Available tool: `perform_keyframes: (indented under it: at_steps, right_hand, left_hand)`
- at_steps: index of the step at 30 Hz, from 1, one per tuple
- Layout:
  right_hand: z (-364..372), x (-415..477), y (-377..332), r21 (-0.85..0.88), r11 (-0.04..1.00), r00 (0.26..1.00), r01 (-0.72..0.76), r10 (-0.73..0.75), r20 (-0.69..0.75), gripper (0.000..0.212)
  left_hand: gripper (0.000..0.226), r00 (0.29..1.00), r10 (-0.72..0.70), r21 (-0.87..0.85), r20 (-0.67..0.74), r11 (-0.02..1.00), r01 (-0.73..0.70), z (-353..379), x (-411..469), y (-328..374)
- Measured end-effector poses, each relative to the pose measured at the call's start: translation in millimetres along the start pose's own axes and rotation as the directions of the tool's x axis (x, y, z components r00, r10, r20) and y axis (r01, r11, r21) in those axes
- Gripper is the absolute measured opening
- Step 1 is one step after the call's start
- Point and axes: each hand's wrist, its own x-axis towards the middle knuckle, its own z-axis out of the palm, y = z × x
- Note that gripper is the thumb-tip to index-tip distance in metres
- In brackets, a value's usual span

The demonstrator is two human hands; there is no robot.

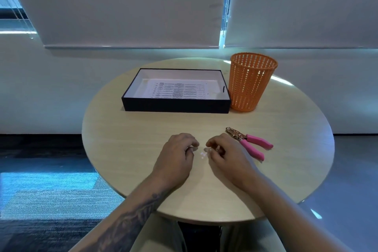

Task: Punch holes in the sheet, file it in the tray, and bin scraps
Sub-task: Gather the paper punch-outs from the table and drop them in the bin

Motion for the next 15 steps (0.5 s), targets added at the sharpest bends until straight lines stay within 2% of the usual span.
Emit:
perform_keyframes:
  at_steps: [3,6,8,11,15]
  right_hand:
    - [0.6,-2.2,0.1,-0.030,0.997,0.996,0.075,-0.073,0.052,0.043]
    - [5.6,-1.8,2.1,-0.153,0.972,0.981,0.176,-0.160,0.107,0.028]
    - [5.2,-1.8,4.2,-0.091,0.984,0.987,0.151,-0.146,0.061,0.018]
    - [0.3,-3.7,5.4,0.028,0.997,0.997,0.068,-0.067,-0.022,0.021]
    - [-2.0,-6.4,0.8,-0.072,0.996,0.998,0.049,-0.046,0.039,0.027]
  left_hand:
    - [0.028,1.000,0.011,0.011,-0.001,1.000,-0.011,0.2,0.7,-0.1]
    - [0.026,1.000,0.013,0.018,-0.004,1.000,-0.013,-0.6,1.0,-0.2]
    - [0.025,1.000,0.011,0.018,-0.005,1.000,-0.011,-1.2,0.6,0.7]
    - [0.021,1.000,0.016,0.035,0.013,0.999,-0.016,-2.6,-0.7,1.9]
    - [0.028,0.998,0.022,0.080,0.056,0.996,-0.026,-1.7,0.1,2.9]
